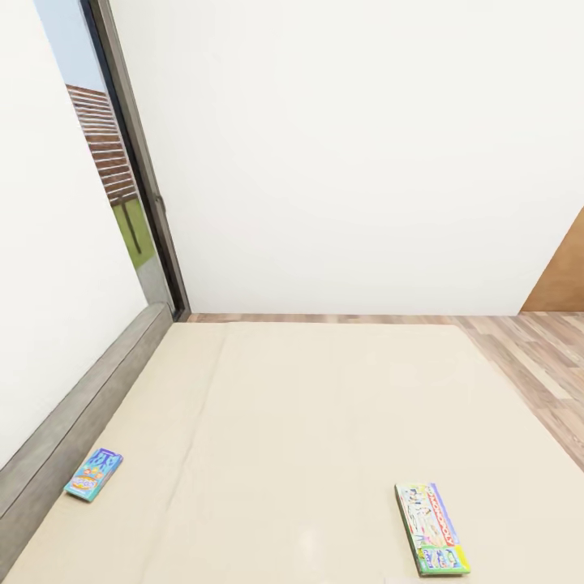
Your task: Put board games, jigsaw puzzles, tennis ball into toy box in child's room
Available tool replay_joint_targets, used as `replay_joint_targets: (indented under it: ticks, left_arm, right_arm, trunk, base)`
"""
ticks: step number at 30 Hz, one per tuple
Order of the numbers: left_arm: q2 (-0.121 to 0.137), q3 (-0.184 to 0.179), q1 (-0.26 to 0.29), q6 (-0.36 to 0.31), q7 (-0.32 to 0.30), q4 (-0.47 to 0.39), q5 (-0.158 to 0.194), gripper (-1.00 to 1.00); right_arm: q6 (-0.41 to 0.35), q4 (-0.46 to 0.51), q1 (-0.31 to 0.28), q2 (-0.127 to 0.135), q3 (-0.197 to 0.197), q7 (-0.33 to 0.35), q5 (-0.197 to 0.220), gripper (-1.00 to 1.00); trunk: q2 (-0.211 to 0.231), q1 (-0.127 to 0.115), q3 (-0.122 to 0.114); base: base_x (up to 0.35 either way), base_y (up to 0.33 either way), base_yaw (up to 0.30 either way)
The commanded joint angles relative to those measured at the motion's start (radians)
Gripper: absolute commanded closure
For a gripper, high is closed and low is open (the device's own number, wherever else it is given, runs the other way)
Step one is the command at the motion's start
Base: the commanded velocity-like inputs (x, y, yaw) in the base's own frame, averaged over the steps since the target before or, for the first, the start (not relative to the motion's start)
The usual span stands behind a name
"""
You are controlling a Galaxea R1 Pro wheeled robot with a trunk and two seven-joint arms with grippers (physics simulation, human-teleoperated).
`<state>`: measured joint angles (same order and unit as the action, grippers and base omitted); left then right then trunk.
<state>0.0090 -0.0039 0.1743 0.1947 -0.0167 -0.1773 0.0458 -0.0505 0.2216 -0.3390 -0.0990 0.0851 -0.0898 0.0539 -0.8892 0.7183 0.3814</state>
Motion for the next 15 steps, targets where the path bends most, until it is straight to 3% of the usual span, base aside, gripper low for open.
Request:
replay_joint_targets:
  ticks: [1,9,15]
  left_arm:
    - [0.0,-0.001,0.001,0.003,-0.002,0.001,0.005,-1.0]
    - [0.0,0.0,0.001,0.003,-0.002,0.001,0.005,-1.0]
    - [0.0,-0.001,0.001,0.002,-0.002,0.001,0.005,-1.0]
  right_arm:
    - [-0.005,0.002,0.0,-0.001,0.005,-0.001,0.006,-1.0]
    - [-0.005,0.002,0.0,-0.001,0.004,-0.001,0.006,-1.0]
    - [-0.005,0.003,0.0,-0.001,0.004,-0.001,0.006,-1.0]
  trunk:
    - [-0.001,0.0,0.001]
    - [-0.001,0.0,0.001]
    - [-0.001,0.0,0.001]
  base:
    - [0.0,0.003,0.0]
    - [0.0,0.008,0.0]
    - [0.0,0.116,0.0]
